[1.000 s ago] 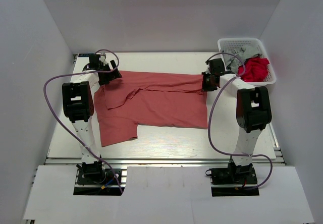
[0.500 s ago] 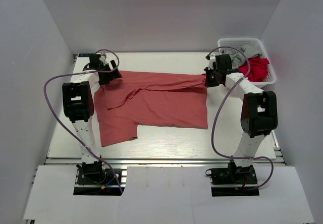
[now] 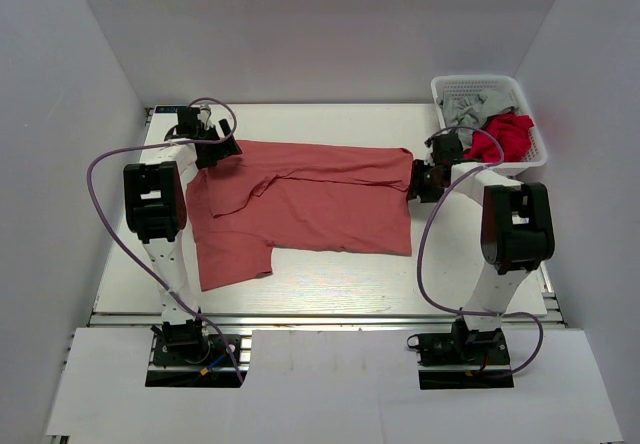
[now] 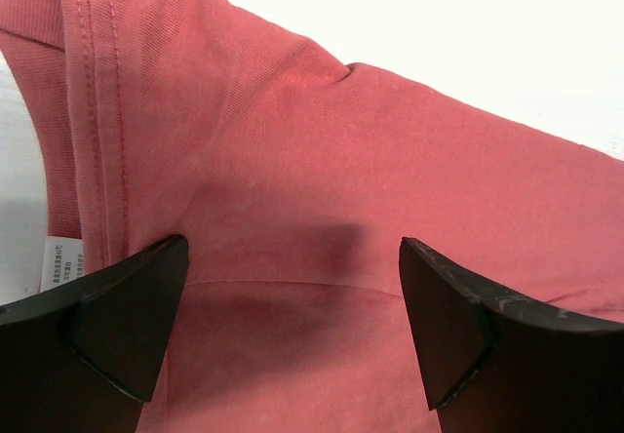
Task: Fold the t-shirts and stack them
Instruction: Fold the flattened tshirt in 1/3 of the way
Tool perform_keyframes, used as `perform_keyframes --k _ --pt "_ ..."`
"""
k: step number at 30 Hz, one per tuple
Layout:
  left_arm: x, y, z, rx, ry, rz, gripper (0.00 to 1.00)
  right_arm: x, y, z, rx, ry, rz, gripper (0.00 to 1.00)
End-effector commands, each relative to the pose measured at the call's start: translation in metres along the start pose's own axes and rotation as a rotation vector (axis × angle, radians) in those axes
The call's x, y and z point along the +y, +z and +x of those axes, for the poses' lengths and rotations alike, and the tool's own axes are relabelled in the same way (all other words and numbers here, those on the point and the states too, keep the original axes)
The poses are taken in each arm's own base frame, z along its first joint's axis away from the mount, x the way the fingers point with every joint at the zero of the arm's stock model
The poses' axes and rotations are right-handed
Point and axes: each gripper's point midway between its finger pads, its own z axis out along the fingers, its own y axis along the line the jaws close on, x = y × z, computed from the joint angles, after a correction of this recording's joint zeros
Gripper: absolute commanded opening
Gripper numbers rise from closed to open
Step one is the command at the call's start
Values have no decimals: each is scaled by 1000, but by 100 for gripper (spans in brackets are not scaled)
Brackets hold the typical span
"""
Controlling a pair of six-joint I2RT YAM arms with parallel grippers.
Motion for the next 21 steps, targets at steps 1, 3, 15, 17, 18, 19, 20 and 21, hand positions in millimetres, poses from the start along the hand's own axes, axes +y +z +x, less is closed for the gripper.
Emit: perform_keyframes --k 1,3,15,17,18,19,20,21 --pt "10 4 15 53 -9 -27 100 6 -27 -32 -113 60 3 52" --pt "8 1 11 43 -7 -24 100 15 -41 -49 -164 42 -25 56" --pt "3 -2 8 38 -5 -4 100 90 -43 -96 -250 -29 -355 90" --pt "3 -2 8 38 -5 -4 100 90 -22 -89 -197 18 -379 90" --pt "5 -2 7 35 -4 -14 100 92 -19 -90 -182 51 -391 90" --pt "5 -2 9 43 -6 -17 100 91 -15 -89 -173 61 -389 90" --pt "7 -2 9 41 -6 -25 100 88 -5 -87 -153 76 -378 90" --pt "8 0 11 51 -9 -28 100 83 7 -84 -130 97 -353 90"
